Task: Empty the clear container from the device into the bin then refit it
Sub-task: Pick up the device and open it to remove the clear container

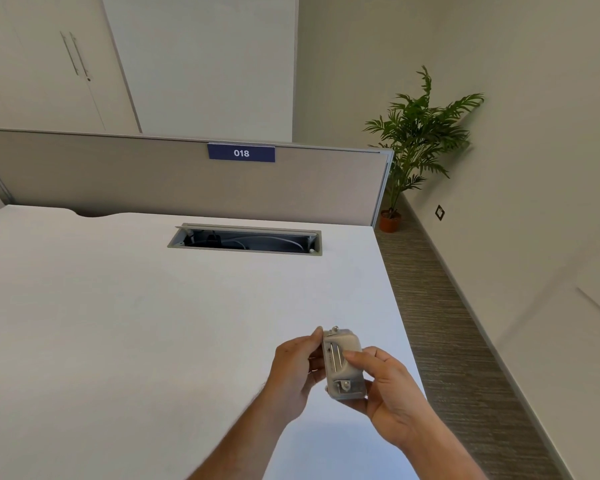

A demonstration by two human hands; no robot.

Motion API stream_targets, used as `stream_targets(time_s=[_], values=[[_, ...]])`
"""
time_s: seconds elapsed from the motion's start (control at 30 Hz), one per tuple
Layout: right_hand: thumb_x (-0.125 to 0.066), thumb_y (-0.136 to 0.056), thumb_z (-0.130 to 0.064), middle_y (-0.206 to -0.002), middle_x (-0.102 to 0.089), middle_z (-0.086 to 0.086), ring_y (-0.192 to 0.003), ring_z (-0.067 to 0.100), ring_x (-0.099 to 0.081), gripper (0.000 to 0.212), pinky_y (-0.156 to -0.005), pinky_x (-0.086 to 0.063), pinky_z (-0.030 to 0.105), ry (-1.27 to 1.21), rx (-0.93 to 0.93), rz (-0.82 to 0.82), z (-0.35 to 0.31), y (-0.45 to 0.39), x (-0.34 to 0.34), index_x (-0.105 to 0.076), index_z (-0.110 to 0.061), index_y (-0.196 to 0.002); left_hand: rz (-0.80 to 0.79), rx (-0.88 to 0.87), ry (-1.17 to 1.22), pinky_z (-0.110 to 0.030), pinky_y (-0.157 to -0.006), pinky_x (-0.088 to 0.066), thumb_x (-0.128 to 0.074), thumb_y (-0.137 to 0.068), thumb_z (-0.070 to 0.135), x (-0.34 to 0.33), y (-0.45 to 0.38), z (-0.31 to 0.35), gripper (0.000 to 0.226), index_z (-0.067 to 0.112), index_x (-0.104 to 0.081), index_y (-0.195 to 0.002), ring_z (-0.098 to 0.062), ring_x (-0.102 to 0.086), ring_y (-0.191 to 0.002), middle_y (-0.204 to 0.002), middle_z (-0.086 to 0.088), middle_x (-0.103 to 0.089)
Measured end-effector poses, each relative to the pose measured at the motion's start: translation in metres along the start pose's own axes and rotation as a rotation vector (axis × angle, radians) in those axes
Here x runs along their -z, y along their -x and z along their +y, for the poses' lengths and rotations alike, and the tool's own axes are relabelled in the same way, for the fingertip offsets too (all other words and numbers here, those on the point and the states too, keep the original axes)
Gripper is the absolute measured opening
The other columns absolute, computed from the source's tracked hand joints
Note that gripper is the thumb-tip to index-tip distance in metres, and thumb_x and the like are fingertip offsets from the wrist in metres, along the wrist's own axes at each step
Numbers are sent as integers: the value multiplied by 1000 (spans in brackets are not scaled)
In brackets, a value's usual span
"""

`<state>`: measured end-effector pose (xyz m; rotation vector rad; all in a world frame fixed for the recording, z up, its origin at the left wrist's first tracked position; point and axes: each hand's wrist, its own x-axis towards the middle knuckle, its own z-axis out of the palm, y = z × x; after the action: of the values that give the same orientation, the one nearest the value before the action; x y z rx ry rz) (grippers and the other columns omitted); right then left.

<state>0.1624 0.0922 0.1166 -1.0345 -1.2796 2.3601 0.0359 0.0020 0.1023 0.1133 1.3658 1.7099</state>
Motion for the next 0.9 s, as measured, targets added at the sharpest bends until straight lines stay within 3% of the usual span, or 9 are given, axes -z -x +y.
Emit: stream_targets(time_s=[0.5, 0.6, 0.7, 0.8, 0.9], values=[[-88, -54, -19, -89, -76, 25, -77, 40, -73, 25, -67, -63, 48, -8, -3, -12, 2, 2, -3, -64, -16, -57, 34, 95, 135, -31, -67, -54, -61, -99, 28, -1, 6, 2, 28, 11, -83, -92, -21, -69, -70, -81, -8, -76], [-86, -58, -18, -84, -77, 22, -72, 36, -75, 22, -62, -63, 43, -33, 13, 13, -1, 0, -2, -66, -14, -64, 20, 67, 95, -33, -71, -54, -59, -100, 35, -1, 9, 0, 34, 13, -82, -88, -21, -71, -74, -82, -8, -76], [-84, -61, -17, -77, -78, 16, -69, 32, -76, 22, -60, -63, 41, -68, 50, 48, -10, -3, -1, -65, -11, -70, 56, 34, 86, -30, -63, -56, -63, -98, 30, -2, 14, -8, 30, 7, -76, -84, -20, -69, -71, -79, -9, -73], [-83, -61, -17, -72, -77, 12, -67, 30, -75, 24, -65, -65, 41, -95, 98, 77, -19, -6, 0, -64, -9, -73, 43, 17, 118, -30, -59, -57, -68, -95, 22, -4, 19, -15, 26, 8, -72, -73, -20, -66, -64, -74, -11, -70], [-82, -66, -15, -73, -78, 12, -69, 31, -76, 29, -69, -64, 41, -118, 131, 98, -27, -8, -1, -65, -5, -87, -25, 3, 108, -31, -61, -58, -65, -97, 17, -9, 24, -17, 26, 7, -76, -75, -22, -66, -66, -77, -14, -71]])
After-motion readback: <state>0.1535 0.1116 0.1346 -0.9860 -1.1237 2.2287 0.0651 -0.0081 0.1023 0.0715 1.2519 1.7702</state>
